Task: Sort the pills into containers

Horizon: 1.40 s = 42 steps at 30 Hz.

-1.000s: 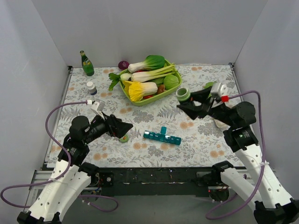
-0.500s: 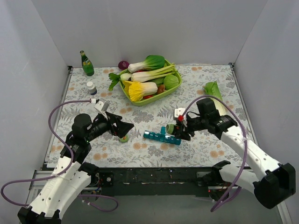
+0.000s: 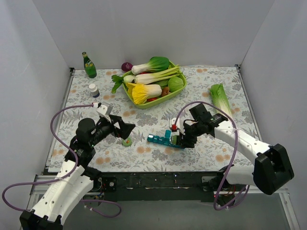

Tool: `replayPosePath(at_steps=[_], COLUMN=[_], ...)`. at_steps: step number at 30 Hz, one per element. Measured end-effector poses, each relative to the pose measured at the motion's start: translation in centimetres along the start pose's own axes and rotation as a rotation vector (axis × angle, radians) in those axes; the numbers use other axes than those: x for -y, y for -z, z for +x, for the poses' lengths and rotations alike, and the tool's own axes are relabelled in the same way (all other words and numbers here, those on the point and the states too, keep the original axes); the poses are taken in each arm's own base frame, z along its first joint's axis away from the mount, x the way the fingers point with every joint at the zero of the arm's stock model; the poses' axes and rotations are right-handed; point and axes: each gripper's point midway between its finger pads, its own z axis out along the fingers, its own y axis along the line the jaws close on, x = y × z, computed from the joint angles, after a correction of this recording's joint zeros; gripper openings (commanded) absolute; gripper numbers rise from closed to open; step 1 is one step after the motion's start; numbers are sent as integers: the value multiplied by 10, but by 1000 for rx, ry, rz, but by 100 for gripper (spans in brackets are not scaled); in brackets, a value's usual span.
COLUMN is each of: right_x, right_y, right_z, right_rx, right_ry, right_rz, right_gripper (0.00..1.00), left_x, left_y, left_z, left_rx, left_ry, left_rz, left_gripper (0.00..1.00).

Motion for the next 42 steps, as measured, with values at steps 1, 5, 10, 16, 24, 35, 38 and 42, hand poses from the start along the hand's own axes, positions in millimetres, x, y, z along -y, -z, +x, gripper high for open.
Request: replayPosePath(at_steps=[1,5,10,16,24,35,38,42], right_x=[1,6,12,18,23,22,25,26], right_y=[-3,-11,-17,-22,-27,-30,-30,-31], right_z=[5,19,24,21,21,26,24,24], right_rx=[-22,-91,-148,-190,-241,-311,-321,-339], right_ry=[-12,-47,-50,-42,-39,-35,-28,-22], right_rz=[-2,-1,5,3,6,-3,3,5], right_gripper=[1,1,1,1,1,1,1,1], left_x=[-3,-10,-14,-16,-16,-16,-16,-17], left_y=[0,1,3,3,5,6,7,7], left_z=[-1,-5,-9,-10,-13,-14,-15,-16], left_rx=[5,23,43,48,63,67,70,76], left_ry=[-4,-18,-29,-33,-42,-43,-44,-45], left_rz=[-14,-57,-83,-96,-102,-104,-106,-110], left_gripper=[98,98,98,98,98,98,98,98])
